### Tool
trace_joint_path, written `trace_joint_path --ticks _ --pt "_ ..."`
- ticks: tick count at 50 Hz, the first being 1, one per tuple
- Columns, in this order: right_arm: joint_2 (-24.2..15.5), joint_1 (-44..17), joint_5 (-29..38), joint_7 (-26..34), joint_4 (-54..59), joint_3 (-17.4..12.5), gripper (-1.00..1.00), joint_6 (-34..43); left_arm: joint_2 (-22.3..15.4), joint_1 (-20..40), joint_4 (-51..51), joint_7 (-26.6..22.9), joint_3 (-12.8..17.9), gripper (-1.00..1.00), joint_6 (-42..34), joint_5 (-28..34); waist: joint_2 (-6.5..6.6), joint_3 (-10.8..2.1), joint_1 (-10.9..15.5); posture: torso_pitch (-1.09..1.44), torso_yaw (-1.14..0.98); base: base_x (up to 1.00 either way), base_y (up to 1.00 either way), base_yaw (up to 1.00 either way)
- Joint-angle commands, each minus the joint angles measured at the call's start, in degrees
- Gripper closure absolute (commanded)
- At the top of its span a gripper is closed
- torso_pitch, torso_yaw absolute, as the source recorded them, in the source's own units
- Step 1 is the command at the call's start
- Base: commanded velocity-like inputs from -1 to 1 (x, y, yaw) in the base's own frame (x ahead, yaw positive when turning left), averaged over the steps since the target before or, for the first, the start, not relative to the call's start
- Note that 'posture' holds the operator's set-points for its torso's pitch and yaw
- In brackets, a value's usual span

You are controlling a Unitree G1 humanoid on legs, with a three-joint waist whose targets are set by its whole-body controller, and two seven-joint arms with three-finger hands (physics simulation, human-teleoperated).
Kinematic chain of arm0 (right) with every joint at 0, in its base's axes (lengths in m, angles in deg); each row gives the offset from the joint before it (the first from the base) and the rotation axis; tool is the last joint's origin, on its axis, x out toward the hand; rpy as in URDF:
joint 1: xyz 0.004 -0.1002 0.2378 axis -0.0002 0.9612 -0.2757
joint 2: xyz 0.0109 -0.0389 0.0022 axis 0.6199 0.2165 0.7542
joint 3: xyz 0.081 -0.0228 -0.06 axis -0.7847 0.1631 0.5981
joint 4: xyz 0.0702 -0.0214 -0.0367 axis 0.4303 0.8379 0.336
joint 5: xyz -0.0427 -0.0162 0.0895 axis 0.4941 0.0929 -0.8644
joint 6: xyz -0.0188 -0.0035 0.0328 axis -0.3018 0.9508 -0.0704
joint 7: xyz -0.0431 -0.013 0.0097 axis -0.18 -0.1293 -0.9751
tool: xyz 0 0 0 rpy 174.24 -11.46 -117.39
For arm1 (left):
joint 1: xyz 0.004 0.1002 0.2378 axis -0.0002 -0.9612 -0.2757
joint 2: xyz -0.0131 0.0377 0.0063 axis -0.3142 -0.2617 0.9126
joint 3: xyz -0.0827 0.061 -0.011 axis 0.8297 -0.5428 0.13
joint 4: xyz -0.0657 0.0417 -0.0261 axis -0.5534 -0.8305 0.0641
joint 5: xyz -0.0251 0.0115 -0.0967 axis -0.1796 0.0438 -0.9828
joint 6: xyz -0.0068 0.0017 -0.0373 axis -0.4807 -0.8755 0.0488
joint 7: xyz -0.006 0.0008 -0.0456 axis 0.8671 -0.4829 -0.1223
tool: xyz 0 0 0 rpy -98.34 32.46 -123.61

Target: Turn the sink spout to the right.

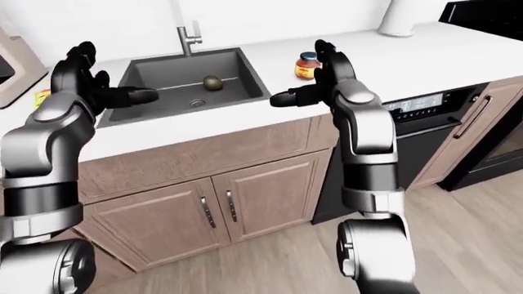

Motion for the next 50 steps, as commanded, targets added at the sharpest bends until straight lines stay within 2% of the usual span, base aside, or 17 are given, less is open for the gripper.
trace_joint_path --ticks 1,2,4,5,8,14,17,27,30,31,32,33,35,41,43,45,50 --pt "-0.2 -2.3 -0.3 0.2 -1.8 0.0 -1.0 -2.1 -1.1 1.6 1.7 0.4 0.8 -1.0 1.7 0.3 0.5 -1.61 0.2 0.0 0.0 0.09 0.0 0.0" --pt "-0.2 -2.3 -0.3 0.2 -1.7 0.0 -1.0 -2.1 -1.1 1.5 1.7 0.4 0.9 -1.0 1.7 0.3 2.22 -2.07 -0.1 0.0 0.0 0.09 0.0 0.0" --pt "-0.2 -2.3 -0.2 0.2 -1.9 0.0 -1.0 -2.0 -1.1 1.5 1.7 0.4 0.9 -1.0 1.7 0.2 1.45 -1.8 0.2 0.0 0.0 0.09 0.0 0.0" --pt "-0.2 -2.3 -0.2 0.2 -1.9 0.0 -1.0 -2.0 -1.1 1.5 1.7 0.5 0.9 -1.0 1.7 0.2 2.31 -1.68 0.0 0.0 0.0 0.09 0.0 0.0" --pt "-0.2 -2.5 -0.2 0.3 -1.6 0.0 -1.0 -2.2 -1.2 1.7 1.7 0.5 0.9 -1.0 1.5 0.0 1.17 -2.13 0.4 0.0 0.0 0.09 0.0 0.0" --pt "-0.3 -2.7 -0.2 0.4 -1.1 0.0 -1.0 -2.0 -1.2 1.8 1.3 0.6 0.8 -1.0 1.9 0.0 -2.35 -1.43 0.8 0.0 0.0 0.09 0.0 0.0" --pt "-0.3 -2.8 -0.3 0.4 -1.2 0.0 -1.0 -1.7 -1.2 1.9 1.2 0.6 0.8 -1.0 1.8 0.0 -6.66 -2.2 1.2 0.0 0.0 0.13 0.0 0.0" --pt "-0.1 -3.4 0.1 0.6 -0.9 0.4 -1.0 -1.3 -1.5 2.0 0.7 0.8 0.8 -1.0 2.5 0.5 -2.36 -1.02 0.7 0.0 0.0 0.17 0.0 0.0" --pt "0.0 -3.4 0.2 0.7 -1.1 0.3 -1.0 -1.0 -1.6 2.0 0.2 0.9 0.9 -1.0 3.0 0.6 0.72 -1.12 0.1 0.0 0.0 0.17 0.0 0.0" --pt "-0.1 -3.6 0.2 0.8 -1.1 0.4 -1.0 -0.9 -1.6 2.0 0.3 0.9 0.8 -1.0 2.9 0.7 2.49 -1.66 -0.1 0.0 0.0 0.17 0.0 0.0" --pt "-0.1 -3.6 0.2 0.8 -1.0 0.3 -1.0 -0.9 -1.6 2.0 0.4 0.9 0.9 -1.0 2.8 0.7 2.96 -2.24 -0.6 0.0 0.0 0.16 0.0 0.0" --pt "-0.1 -3.7 0.2 0.8 -1.1 0.3 -1.0 -0.8 -1.7 2.1 0.4 0.9 0.9 -1.0 2.7 0.6 1.77 -1.82 0.1 0.0 0.0 0.17 0.0 0.0" --pt "0.0 -3.7 0.3 0.8 -1.1 0.4 -1.0 -0.8 -1.7 2.1 0.6 0.9 0.8 -1.0 2.6 0.7 2.05 -1.41 -0.1 0.0 0.0 0.17 0.0 0.0" --pt "0.1 -3.7 0.4 0.9 -0.9 0.4 -1.0 -0.9 -1.7 1.7 0.8 0.8 1.0 -1.0 2.6 0.6 -1.11 -1.34 0.6 0.0 0.0 0.17 0.0 0.0" --pt "0.2 -3.8 0.5 0.9 -0.9 0.4 -1.0 -0.8 -1.7 1.7 0.9 0.9 1.0 -1.0 2.6 0.6 -2.81 -1.4 1.0 0.0 0.0 0.17 0.0 0.0" --pt "0.2 -3.8 0.5 0.9 -0.8 0.4 -1.0 -1.0 -1.8 1.8 0.9 0.9 1.0 -1.0 2.5 0.6 -6.06 -2.06 1.3 0.0 0.0 0.17 0.0 0.0" --pt "0.2 -3.9 0.4 0.9 -1.0 0.4 -1.0 -0.8 -1.9 1.8 1.3 0.9 1.0 -1.0 2.2 0.5 -4.49 -1.72 0.7 0.0 0.0 0.17 0.0 0.0"
